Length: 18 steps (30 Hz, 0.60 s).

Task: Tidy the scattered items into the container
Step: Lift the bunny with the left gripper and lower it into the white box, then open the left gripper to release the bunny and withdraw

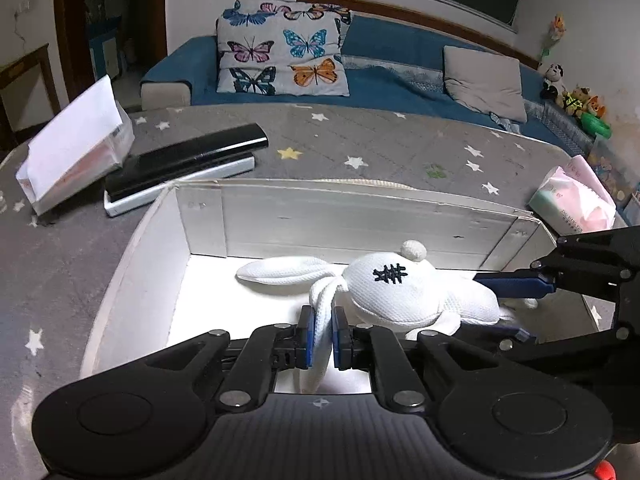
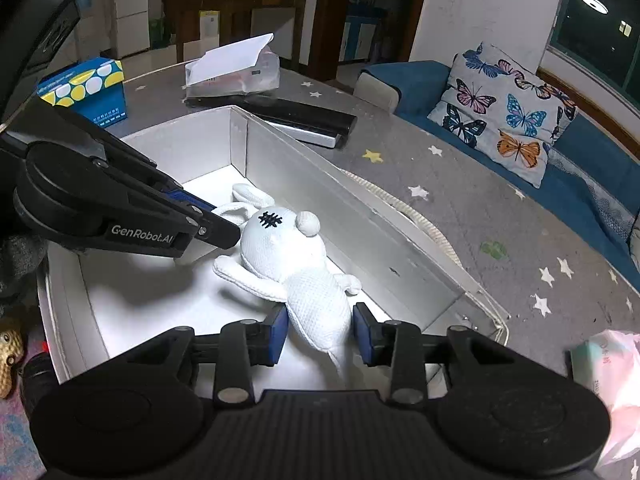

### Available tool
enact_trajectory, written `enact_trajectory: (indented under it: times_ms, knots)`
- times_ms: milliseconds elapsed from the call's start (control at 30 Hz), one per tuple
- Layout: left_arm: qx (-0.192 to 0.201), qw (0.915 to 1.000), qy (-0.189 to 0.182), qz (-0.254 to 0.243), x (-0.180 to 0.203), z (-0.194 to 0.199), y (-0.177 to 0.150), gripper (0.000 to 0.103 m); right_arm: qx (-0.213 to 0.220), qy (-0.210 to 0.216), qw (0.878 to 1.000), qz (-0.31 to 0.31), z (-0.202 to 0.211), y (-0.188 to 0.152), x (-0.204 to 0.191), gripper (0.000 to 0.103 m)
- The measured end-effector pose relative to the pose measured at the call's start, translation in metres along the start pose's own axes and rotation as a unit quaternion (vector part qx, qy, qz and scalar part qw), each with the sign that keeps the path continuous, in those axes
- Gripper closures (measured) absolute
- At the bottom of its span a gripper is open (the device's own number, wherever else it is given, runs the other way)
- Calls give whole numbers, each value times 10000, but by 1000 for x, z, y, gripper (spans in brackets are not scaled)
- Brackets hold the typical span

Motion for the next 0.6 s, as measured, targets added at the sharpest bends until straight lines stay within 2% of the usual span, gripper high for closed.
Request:
enact_trajectory:
  times_ms: [67,333,433,600]
  knots:
    - [26,10000,57,-23,0,4,-1,91,31,-22,10000,-7,4,-1,-2,60]
    - [205,9997,75,90,6,25,-5,86,349,-70,9989,-288,39,-8,-2,59]
    - [344,9994,83,67,11,38,-8,82,526,-81,9979,-372,55,-11,-3,51]
    - [533,9986,71,-23,25,61,-20,82,815,-126,9952,-519,88,-21,-10,51]
Point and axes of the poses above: each gripper's, at about its wrist camera, not at the fingertips, and z roughly against the way its jaws point, x to its right, y to its top, the point moved 4 cm from there along -z, roughly the way its jaws point, and after that the axes turned 11 degrees about -y, right-handed, at the moved point
